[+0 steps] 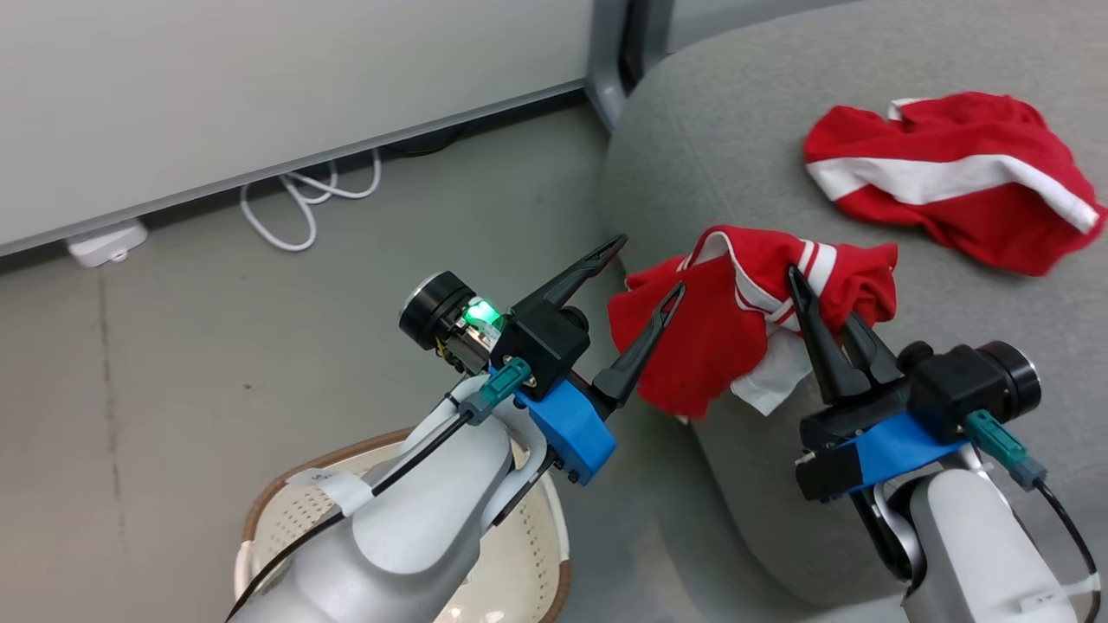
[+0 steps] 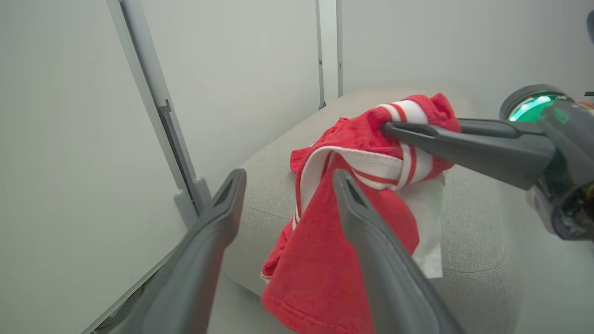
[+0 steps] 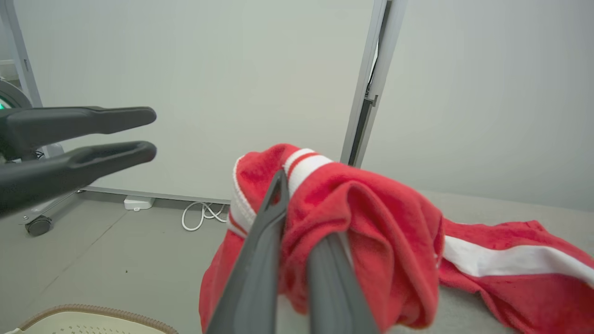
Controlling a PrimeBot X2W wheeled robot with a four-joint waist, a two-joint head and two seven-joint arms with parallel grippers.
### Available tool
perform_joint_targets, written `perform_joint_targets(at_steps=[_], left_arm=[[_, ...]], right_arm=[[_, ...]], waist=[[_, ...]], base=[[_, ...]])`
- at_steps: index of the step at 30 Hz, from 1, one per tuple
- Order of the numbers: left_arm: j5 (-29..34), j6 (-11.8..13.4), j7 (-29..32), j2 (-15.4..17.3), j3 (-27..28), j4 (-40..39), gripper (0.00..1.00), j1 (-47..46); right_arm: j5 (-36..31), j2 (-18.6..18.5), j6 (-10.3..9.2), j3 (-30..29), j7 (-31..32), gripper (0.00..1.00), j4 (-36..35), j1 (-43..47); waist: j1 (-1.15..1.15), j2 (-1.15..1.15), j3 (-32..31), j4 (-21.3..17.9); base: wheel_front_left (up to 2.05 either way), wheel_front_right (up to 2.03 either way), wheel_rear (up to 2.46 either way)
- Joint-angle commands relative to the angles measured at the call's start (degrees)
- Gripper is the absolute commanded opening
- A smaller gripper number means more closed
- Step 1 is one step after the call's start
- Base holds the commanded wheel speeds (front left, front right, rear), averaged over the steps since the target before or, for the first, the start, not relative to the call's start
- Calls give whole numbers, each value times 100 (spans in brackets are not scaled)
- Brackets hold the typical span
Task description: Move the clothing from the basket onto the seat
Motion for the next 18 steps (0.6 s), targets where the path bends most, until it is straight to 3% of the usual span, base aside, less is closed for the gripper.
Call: perform_joint_targets(at_steps=[1,8,18], left_arm=[[31,-21,-15,14,16,13,100,23],[71,-49,-15,-36,-25,28,100,44],[97,-84,-14,-60,16,37,100,56]], right_arm=[[-49,22,3,-47,-20,0,-71,115],[-57,54,3,-230,-20,0,-257,374],[-47,138,3,-378,-21,0,-400,499]], waist=[[0,0,17,-233],[0,0,53,-563],[0,0,75,-546]], base=[[0,0,0],[0,0,0],[0,0,0]])
